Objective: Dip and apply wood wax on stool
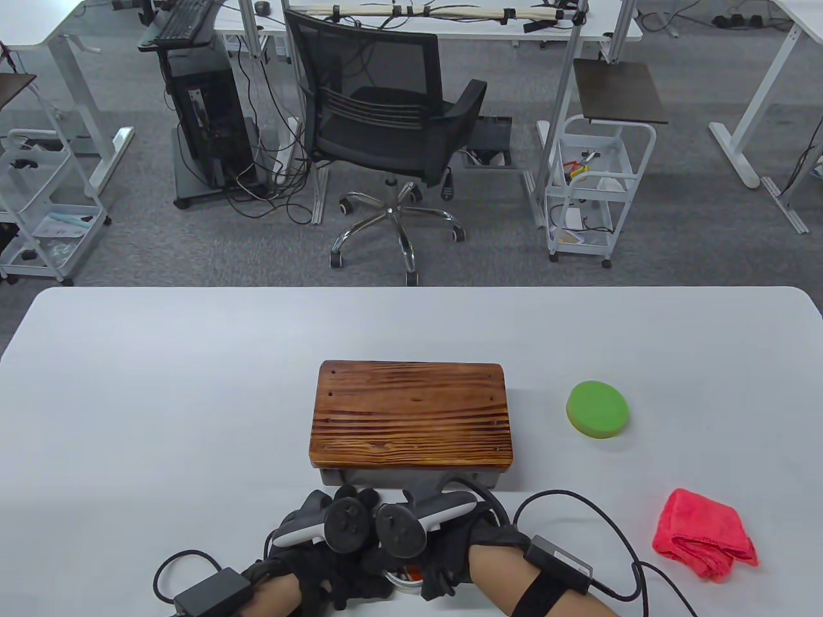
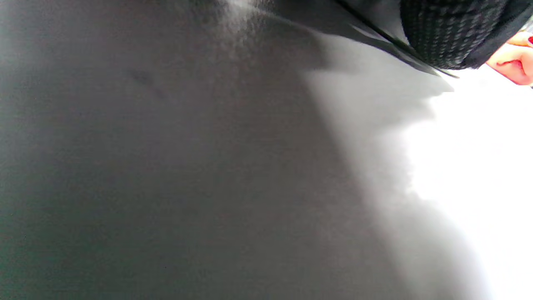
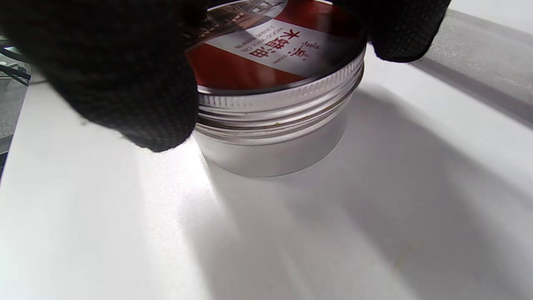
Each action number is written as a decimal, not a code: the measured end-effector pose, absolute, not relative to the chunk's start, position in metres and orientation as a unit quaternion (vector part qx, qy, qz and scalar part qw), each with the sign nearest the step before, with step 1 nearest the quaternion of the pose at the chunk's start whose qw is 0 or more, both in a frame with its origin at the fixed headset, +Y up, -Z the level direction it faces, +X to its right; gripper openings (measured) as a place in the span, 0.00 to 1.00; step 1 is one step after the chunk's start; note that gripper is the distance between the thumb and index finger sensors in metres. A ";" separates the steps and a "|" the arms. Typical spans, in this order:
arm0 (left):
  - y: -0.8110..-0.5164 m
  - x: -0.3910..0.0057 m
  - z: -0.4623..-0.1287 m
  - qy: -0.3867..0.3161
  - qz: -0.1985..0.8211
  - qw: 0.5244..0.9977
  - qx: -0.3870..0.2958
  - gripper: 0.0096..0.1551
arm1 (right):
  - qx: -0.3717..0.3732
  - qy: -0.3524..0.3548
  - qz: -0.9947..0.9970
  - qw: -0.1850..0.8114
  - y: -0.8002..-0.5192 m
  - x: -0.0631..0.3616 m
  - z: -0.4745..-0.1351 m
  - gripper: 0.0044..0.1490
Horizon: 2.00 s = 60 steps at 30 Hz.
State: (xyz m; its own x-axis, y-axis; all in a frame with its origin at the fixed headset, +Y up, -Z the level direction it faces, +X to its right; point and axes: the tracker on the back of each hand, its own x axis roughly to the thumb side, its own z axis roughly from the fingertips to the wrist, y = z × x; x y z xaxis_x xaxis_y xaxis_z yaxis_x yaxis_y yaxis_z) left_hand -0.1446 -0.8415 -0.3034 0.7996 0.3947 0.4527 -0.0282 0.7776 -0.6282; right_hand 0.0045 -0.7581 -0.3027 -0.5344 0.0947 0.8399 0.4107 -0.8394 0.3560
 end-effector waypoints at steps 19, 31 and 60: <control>-0.841 -0.145 -0.303 -0.287 0.120 0.897 -0.313 0.54 | -0.426 -0.220 -0.876 0.040 -0.762 0.015 -0.297 0.45; -0.841 -0.145 -0.303 -0.284 0.123 0.897 -0.315 0.54 | -0.318 -0.175 -0.931 0.022 -0.764 0.018 -0.281 0.44; -0.841 -0.146 -0.303 -0.282 0.128 0.896 -0.318 0.54 | -0.432 -0.272 -0.854 0.107 -0.750 0.002 -0.305 0.41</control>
